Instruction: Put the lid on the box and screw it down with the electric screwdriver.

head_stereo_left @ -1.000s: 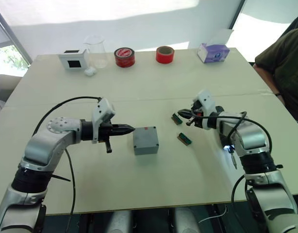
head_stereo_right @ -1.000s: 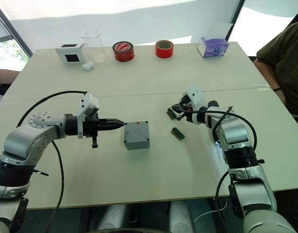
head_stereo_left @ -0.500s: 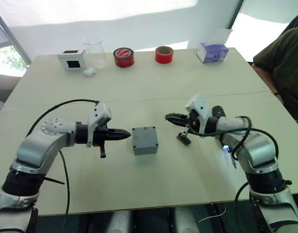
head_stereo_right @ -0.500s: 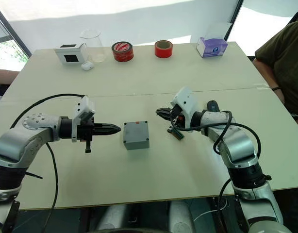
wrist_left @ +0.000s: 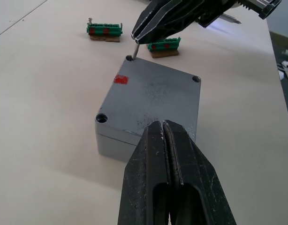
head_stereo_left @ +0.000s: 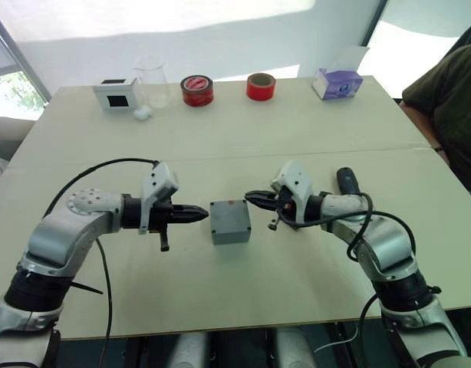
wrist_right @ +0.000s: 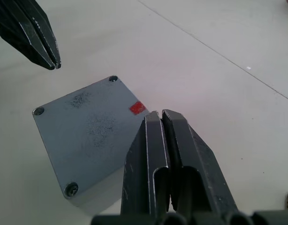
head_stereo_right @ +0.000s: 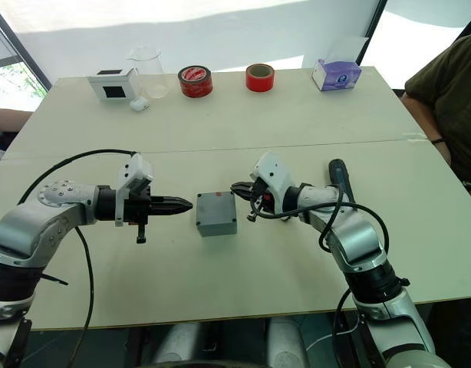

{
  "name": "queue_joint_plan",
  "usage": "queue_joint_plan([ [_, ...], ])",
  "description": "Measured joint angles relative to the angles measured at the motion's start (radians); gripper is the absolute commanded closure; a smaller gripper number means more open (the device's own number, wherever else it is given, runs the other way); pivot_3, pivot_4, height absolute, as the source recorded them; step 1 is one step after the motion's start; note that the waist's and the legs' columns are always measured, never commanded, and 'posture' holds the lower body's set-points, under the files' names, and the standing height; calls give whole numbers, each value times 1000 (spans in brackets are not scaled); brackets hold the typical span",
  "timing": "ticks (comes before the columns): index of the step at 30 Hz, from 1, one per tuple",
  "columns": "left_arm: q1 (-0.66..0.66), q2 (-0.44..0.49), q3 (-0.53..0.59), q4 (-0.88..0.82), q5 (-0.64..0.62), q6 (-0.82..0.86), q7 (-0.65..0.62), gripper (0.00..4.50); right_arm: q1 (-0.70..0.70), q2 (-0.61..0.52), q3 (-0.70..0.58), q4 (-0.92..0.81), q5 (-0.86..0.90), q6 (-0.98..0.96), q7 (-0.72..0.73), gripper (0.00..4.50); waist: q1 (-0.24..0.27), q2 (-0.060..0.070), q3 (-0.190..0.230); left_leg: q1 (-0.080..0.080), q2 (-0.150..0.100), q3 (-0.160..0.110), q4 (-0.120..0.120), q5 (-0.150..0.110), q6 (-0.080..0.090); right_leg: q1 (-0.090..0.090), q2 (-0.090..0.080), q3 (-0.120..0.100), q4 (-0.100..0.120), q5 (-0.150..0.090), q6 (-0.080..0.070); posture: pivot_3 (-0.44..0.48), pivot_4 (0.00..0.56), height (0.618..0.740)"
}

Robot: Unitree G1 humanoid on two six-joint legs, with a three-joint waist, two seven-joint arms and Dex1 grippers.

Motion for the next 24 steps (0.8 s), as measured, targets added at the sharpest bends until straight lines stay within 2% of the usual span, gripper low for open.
queue_joint_plan([
  [18,7,-8,-2,-7,-1,3,18,4500,-15,6,30,58,-38,-29,9,4488,0,0,0,0,0,0,0,0,0,0,0,0,0,0,0,0,150,740],
  [21,7,-9,-3,-7,-1,3,19,4500,-17,6,30,59,-40,-30,10,3833,0,0,0,0,0,0,0,0,0,0,0,0,0,0,0,0,150,740],
  [24,7,-10,-3,-7,-1,3,19,4500,-19,5,30,65,-44,-30,13,2652,0,0,0,0,0,0,0,0,0,0,0,0,0,0,0,0,150,740],
])
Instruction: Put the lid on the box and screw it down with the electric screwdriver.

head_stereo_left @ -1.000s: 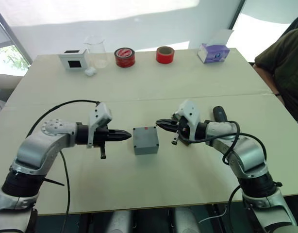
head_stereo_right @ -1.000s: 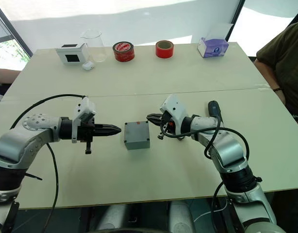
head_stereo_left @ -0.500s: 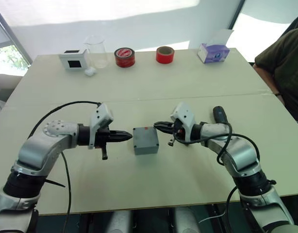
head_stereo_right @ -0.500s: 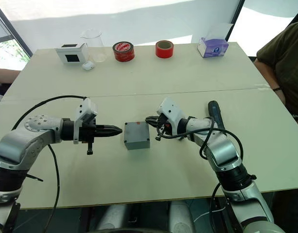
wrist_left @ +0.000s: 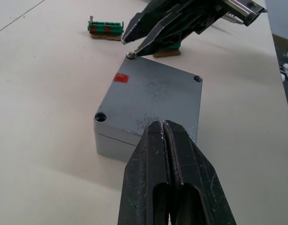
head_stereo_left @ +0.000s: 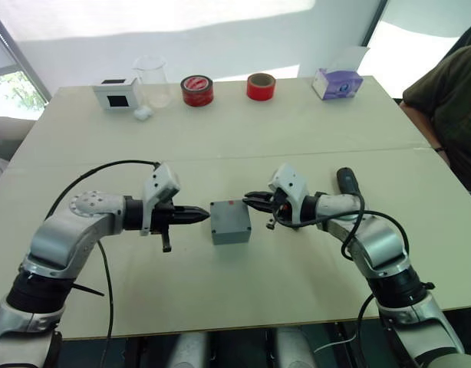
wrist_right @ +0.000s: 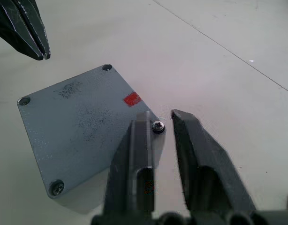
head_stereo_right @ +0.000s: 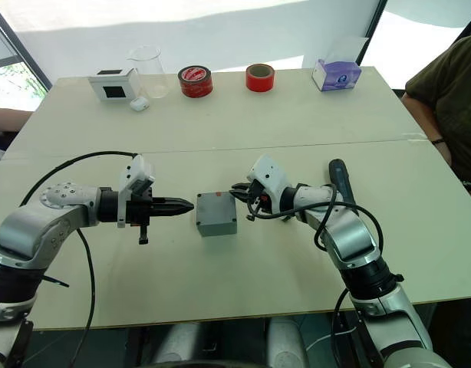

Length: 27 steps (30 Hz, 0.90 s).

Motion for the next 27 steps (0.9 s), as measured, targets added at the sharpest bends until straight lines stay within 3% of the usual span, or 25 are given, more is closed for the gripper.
queue_joint_plan([
  [7,0,-11,0,0,-2,0,2,4500,-12,-5,-5,2,-1,6,5,104,0,0,0,0,0,0,0,0,0,0,0,0,0,0,0,0,150,740],
  [10,-1,-14,0,0,-3,0,2,4500,-19,-6,-32,1,15,40,1,42,1,0,0,0,0,0,0,0,0,0,0,0,0,0,0,0,150,740],
  [13,-27,-34,0,0,-22,1,1,4500,-42,-23,-145,-12,108,199,-20,42,6,0,0,0,0,0,0,0,0,0,-1,0,0,0,0,0,150,740],
  [18,-112,-30,-8,-12,-29,-23,-51,4500,-202,-294,-373,18,211,575,-35,42,21,1,0,0,0,0,0,-1,1,0,-1,0,-1,0,0,0,150,740],
  [23,-146,-37,-74,-30,-23,-55,-106,4500,-276,-491,-303,168,228,868,-35,42,16,1,0,0,1,2,0,-1,1,0,-1,0,-1,0,0,0,150,740],
  [27,-154,-44,-95,-33,-21,-76,-122,4500,-303,-563,-203,276,245,959,-25,42,14,1,0,0,1,2,0,-1,2,0,-1,1,-1,0,0,0,150,740],
])
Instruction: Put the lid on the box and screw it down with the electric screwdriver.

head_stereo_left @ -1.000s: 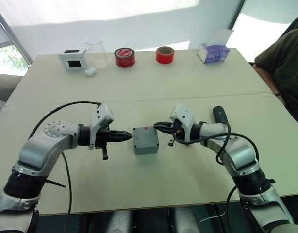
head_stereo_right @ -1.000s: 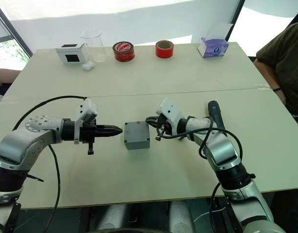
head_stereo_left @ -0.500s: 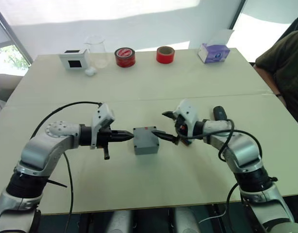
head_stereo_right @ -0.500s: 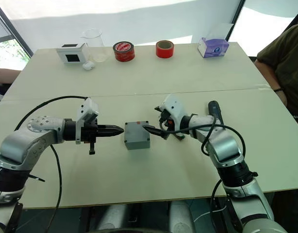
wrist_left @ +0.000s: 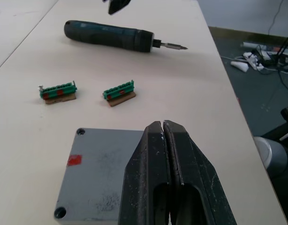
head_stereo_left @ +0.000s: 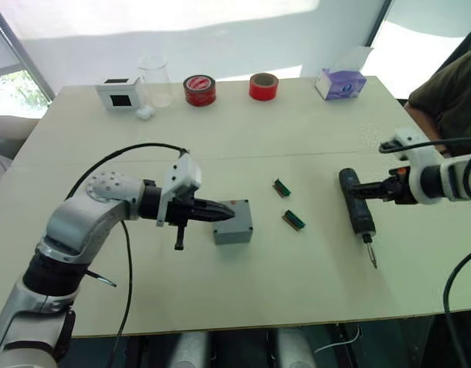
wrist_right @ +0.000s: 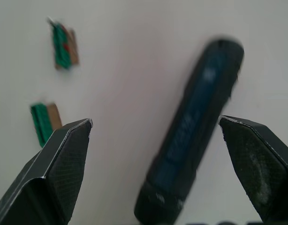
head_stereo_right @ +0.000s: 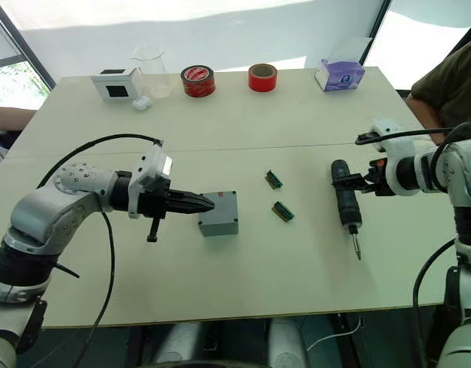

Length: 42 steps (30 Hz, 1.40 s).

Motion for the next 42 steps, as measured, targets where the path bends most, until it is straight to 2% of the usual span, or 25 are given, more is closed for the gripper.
queue_joint_plan([
  [3,-19,-28,-31,2,18,-22,-3,4500,-35,-42,103,110,36,2,40,42,-1,0,0,0,0,0,0,0,0,0,0,0,0,0,0,0,150,740],
  [7,-24,-65,-53,6,33,-34,8,4500,-86,-8,194,246,16,-1,44,42,-2,0,0,0,0,1,1,0,0,0,0,0,0,0,0,0,150,740],
  [17,27,-59,-63,-8,53,-30,44,4500,-174,13,443,406,-99,-159,188,42,-5,0,0,0,0,1,1,0,0,0,0,0,0,0,0,0,150,740],
  [21,44,-59,-58,-20,51,-29,61,4500,-217,41,502,462,-155,-207,240,42,-12,0,0,0,0,0,1,0,0,0,0,0,0,0,0,0,150,740],
  [24,71,-58,-57,-29,51,-28,75,4500,-233,50,523,491,-188,-225,275,682,-14,0,0,0,0,0,1,0,0,0,0,0,0,0,0,0,150,740],
  [26,92,-57,-47,-40,50,-28,87,4500,-235,53,537,492,-202,-226,292,1345,-14,0,0,0,0,0,1,0,0,0,0,0,0,0,0,0,150,740],
  [29,114,-48,-30,-42,50,-28,103,4500,-240,71,529,498,-219,-201,289,2430,-15,0,0,0,0,0,1,0,0,0,1,0,0,0,0,0,150,740],
  [30,114,-44,-26,-42,50,-28,105,4500,-241,79,524,499,-221,-194,285,2616,-15,0,0,0,0,-1,1,0,0,0,1,0,0,0,0,0,150,740],
  [36,115,-30,5,4,64,-35,116,4500,-231,102,458,491,-228,-165,245,2673,-17,0,0,0,0,0,1,0,0,-1,1,0,0,0,0,0,150,740],
  [39,112,-13,27,12,63,-35,115,4500,-229,128,390,498,-238,-238,199,2673,-21,2,1,0,0,1,0,0,0,-1,0,0,1,0,1,0,150,740],
  [42,112,19,53,38,63,-35,101,4500,-233,193,194,492,-214,-343,123,2673,-20,4,2,-1,0,1,-1,1,-1,-3,1,1,1,0,1,0,150,740],
])
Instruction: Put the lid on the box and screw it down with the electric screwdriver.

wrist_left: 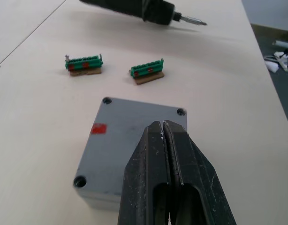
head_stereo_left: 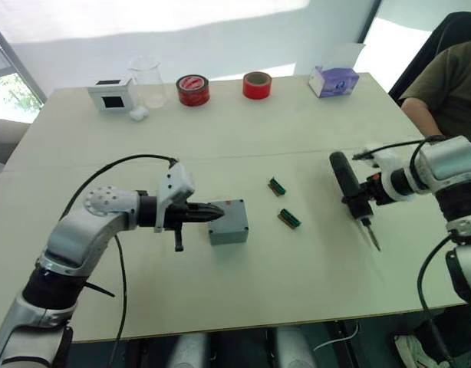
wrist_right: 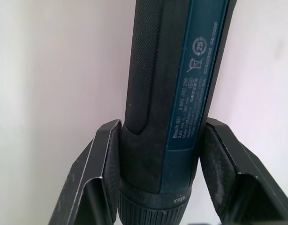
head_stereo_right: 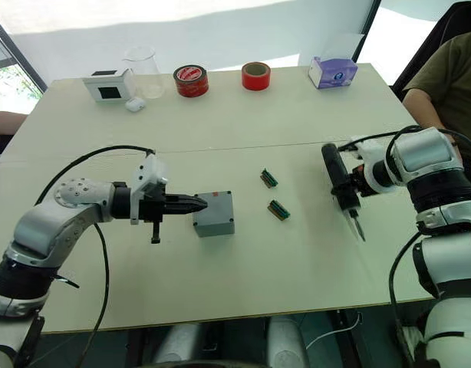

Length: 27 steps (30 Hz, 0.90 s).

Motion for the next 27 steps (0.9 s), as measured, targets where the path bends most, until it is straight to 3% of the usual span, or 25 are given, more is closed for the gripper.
queue_joint_plan([
  [3,0,19,9,10,0,0,-9,4500,25,77,-204,-117,58,-93,-59,2673,3,0,0,0,0,0,-1,2,-3,0,0,0,0,0,0,0,150,740],
  [5,0,30,13,27,0,2,-18,4500,82,198,-359,-294,129,-189,-124,2673,3,0,0,-1,0,0,-2,2,-4,0,1,0,1,0,0,0,150,740],
  [6,-7,34,14,35,0,5,-24,4500,122,326,-454,-436,162,-244,-223,2673,3,0,0,-1,2,-1,-1,2,-4,0,2,0,2,0,0,0,150,740],
  [9,-37,26,10,46,1,6,-23,4500,189,489,-509,-641,226,-303,-338,2673,14,0,0,-1,1,-4,-1,4,-7,2,1,-1,2,0,0,0,150,740],
  [12,-61,3,-6,69,8,7,-18,4500,313,606,-484,-812,278,-372,-360,2673,28,-1,0,-1,-2,-3,1,3,-6,3,0,-1,2,0,0,0,150,740],
  [15,-73,-13,-31,100,43,-7,-15,4500,401,632,-394,-892,242,-480,-368,2673,27,-1,0,0,-3,-3,2,3,-4,3,-1,-1,2,0,0,0,150,740],
  [27,-113,-65,-153,155,149,-85,-52,4500,542,647,-185,-944,154,-664,-372,2673,2,-1,0,0,0,-4,1,3,-6,2,2,0,2,0,0,0,150,740],
])
